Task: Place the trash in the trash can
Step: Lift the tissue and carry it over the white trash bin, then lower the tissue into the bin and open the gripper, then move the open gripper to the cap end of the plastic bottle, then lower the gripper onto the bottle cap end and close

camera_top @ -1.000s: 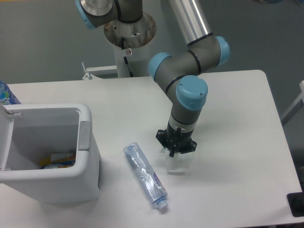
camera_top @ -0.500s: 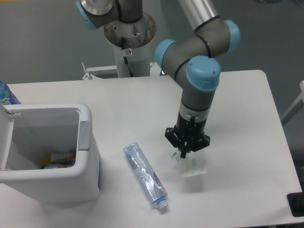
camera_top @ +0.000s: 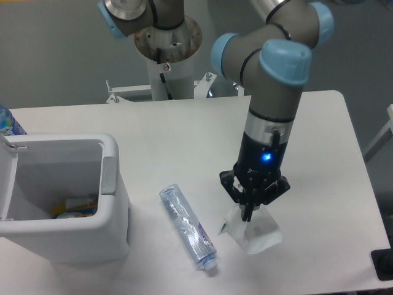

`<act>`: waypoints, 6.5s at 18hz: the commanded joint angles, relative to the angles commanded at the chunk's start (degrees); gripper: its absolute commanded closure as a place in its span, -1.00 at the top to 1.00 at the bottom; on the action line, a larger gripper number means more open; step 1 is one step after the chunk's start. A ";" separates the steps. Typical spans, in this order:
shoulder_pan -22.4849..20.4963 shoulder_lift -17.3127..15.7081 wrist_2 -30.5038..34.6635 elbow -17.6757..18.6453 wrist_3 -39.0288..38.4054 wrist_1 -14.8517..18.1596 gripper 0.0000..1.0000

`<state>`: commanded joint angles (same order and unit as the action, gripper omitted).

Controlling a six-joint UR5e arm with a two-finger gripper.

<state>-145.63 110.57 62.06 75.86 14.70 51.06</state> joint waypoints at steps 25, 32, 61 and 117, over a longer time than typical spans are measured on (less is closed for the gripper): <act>20.47 -11.87 -3.96 5.17 -10.92 -0.09 -0.99; 24.52 -11.87 -3.79 9.30 -10.57 -0.44 -0.95; 20.31 -10.37 2.89 9.40 -10.21 0.17 1.00; 9.32 25.75 19.59 -6.87 -17.69 7.65 0.89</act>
<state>-136.32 136.32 81.65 68.99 -2.99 58.71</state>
